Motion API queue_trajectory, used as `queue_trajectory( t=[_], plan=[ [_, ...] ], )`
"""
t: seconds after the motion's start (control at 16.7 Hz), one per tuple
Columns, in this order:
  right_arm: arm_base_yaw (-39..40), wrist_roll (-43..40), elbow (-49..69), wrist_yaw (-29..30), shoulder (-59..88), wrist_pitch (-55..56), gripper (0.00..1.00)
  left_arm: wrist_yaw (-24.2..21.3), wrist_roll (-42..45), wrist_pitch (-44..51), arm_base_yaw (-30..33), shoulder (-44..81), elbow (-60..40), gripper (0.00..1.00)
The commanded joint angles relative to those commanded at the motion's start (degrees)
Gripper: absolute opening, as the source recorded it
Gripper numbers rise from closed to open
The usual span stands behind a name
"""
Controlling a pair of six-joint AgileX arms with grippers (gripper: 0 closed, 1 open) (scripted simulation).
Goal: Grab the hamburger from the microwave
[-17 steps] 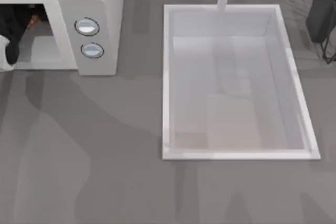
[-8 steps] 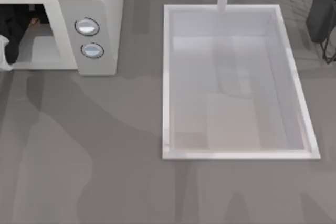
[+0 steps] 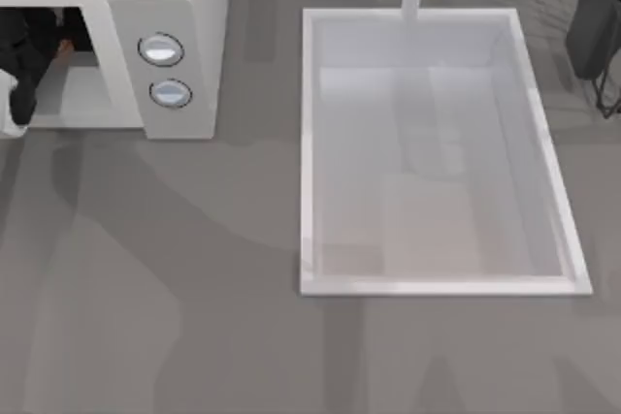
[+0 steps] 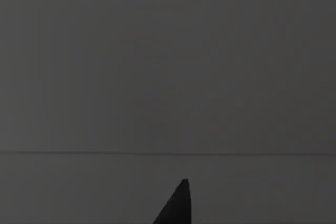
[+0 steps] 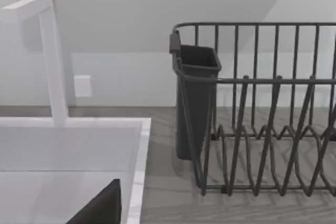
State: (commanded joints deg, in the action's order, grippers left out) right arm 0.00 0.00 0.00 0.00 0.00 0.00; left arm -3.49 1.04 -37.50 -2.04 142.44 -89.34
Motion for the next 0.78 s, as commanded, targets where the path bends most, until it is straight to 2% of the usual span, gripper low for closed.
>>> queue_trajectory(
  t=[0.78],
  plan=[
    [0.0,0.0,0.0,0.0,0.0,0.0,1.0,13.8,-4.4,14.9,14.5,-64.0,51.0,0.0]
  ],
)
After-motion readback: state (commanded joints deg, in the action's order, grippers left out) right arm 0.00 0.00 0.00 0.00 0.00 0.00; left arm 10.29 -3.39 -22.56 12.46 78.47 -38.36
